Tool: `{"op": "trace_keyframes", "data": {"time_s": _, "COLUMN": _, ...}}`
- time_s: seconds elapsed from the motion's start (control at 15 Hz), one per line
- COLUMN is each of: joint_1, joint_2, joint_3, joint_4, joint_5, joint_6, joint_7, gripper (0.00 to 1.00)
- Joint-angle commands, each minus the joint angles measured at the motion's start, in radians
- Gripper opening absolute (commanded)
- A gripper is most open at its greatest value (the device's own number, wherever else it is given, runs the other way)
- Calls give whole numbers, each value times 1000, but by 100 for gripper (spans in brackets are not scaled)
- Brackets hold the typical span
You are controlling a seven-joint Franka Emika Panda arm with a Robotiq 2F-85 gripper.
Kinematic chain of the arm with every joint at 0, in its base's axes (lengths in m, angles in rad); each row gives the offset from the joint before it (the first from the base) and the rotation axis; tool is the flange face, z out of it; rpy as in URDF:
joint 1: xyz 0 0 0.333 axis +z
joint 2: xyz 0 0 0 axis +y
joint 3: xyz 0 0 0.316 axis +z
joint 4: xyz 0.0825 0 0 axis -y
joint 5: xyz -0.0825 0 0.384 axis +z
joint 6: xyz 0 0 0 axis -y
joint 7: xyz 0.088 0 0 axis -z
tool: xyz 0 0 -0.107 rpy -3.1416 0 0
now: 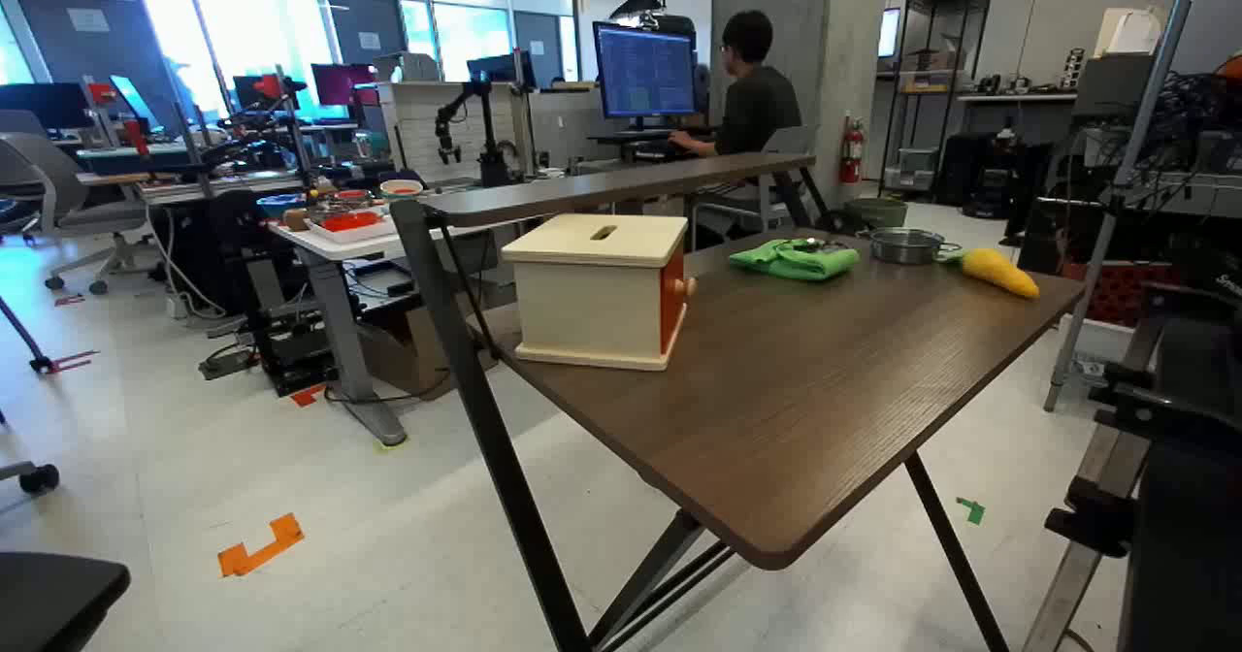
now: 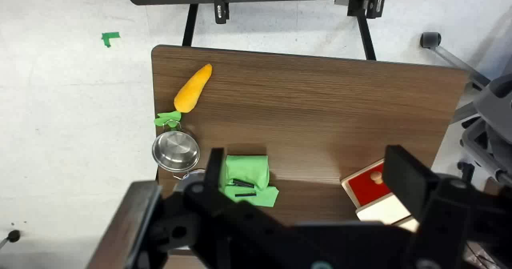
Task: Open the drawer then put the carrot plushie in the drawer
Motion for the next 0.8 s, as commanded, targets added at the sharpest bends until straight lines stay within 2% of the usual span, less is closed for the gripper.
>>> {"op": "trace_keyframes", "data": {"time_s": 0.0, "joint_1": -3, "joint_2": 0, "joint_3": 2, "joint_4": 2, "joint_5": 2, "joint_6": -1, "joint_7": -1, "gripper": 100}}
{"op": "trace_keyframes", "data": {"time_s": 0.6, "joint_1": -3, "joint_2": 0, "joint_3": 2, "joint_4": 4, "joint_5": 2, "joint_6": -1, "joint_7": -1, "gripper": 100}}
{"op": "trace_keyframes", "data": {"time_s": 0.73, "joint_1": -7, "joint_2": 21, "joint_3": 4, "joint_4": 7, "joint_5": -2, "joint_6": 39, "joint_7": 11, "gripper": 100}}
